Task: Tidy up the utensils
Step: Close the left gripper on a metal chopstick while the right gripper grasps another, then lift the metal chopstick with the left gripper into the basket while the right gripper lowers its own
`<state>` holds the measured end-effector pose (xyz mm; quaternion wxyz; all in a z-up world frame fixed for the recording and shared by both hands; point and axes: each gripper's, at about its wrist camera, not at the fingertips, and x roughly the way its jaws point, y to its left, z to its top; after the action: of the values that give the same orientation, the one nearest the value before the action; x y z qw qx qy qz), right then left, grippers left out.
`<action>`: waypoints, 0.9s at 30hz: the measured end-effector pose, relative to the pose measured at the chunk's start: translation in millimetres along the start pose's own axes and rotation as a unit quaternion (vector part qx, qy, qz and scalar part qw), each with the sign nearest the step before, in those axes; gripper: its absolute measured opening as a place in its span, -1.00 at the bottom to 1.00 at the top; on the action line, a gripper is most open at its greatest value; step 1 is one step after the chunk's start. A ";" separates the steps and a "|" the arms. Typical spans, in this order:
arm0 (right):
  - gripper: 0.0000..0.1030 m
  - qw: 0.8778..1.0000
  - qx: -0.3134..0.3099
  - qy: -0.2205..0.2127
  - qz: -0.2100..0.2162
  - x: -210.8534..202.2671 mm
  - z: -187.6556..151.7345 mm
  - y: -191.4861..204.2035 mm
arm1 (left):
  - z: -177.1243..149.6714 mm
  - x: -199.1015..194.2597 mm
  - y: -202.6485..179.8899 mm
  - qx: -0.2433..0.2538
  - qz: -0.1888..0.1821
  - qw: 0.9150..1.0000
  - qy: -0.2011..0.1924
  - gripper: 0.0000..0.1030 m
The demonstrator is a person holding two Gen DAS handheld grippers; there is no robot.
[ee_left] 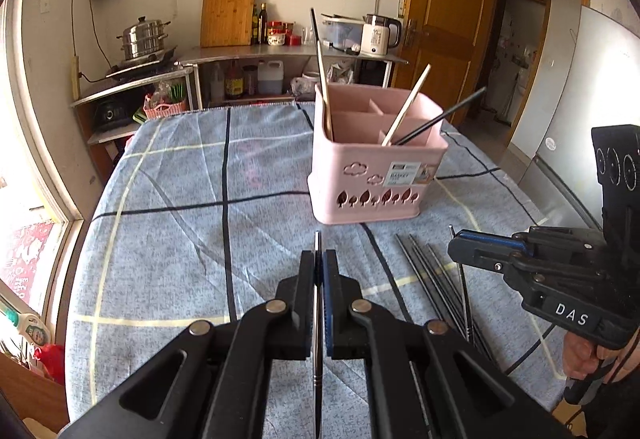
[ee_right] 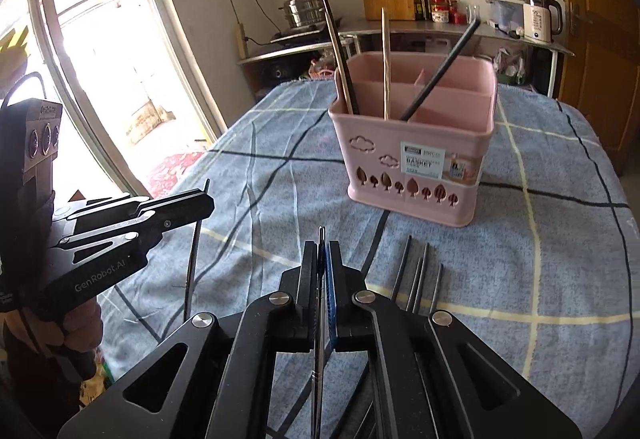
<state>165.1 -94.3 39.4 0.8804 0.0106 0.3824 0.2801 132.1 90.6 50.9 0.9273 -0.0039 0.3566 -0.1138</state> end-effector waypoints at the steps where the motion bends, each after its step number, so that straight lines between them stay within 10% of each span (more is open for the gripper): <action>1: -0.93 1.000 -0.002 -0.009 0.001 -6.7 3.3 1.1 | 3.4 -5.8 -0.8 0.002 -0.001 1.000 -0.008 -0.92; 27: -0.93 0.997 -0.027 -0.076 -0.004 -54.3 28.0 1.2 | 31.9 -36.4 -9.7 0.008 -0.018 0.999 -0.046 -0.92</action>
<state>153.7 -115.1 95.7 0.9081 0.0063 0.3064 0.2853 125.0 86.5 99.6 0.9405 -0.0084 0.3127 -0.1327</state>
